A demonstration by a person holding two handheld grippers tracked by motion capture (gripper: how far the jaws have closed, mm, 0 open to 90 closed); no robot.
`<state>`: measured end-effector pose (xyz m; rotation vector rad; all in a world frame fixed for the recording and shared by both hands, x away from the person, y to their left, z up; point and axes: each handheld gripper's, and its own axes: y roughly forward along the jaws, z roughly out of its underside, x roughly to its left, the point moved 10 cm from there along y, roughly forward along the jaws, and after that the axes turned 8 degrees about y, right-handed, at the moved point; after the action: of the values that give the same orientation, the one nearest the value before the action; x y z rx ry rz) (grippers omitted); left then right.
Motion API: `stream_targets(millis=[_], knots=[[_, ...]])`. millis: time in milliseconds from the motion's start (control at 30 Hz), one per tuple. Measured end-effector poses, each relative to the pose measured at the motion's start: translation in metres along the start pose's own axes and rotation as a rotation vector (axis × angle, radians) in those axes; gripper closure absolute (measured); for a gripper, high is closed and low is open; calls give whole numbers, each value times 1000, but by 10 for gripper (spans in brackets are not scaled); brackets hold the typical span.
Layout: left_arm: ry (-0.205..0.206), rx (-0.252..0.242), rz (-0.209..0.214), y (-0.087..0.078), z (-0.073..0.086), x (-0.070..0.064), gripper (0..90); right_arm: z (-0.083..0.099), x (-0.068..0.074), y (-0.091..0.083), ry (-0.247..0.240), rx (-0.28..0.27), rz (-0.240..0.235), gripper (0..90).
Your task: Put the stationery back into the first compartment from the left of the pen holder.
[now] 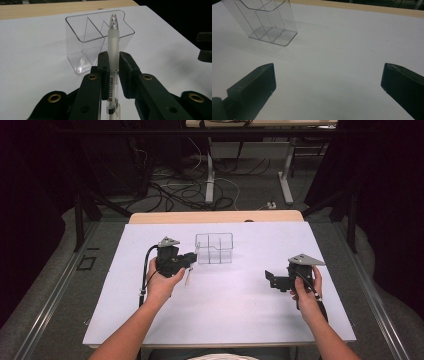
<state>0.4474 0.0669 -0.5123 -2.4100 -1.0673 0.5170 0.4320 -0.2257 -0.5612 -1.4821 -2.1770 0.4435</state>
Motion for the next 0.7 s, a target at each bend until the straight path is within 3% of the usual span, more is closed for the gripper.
stream_targets(millis=[700], knots=[[14,-48,-17,13,-44,6,797,1,-4,1,15,1,-1,0]])
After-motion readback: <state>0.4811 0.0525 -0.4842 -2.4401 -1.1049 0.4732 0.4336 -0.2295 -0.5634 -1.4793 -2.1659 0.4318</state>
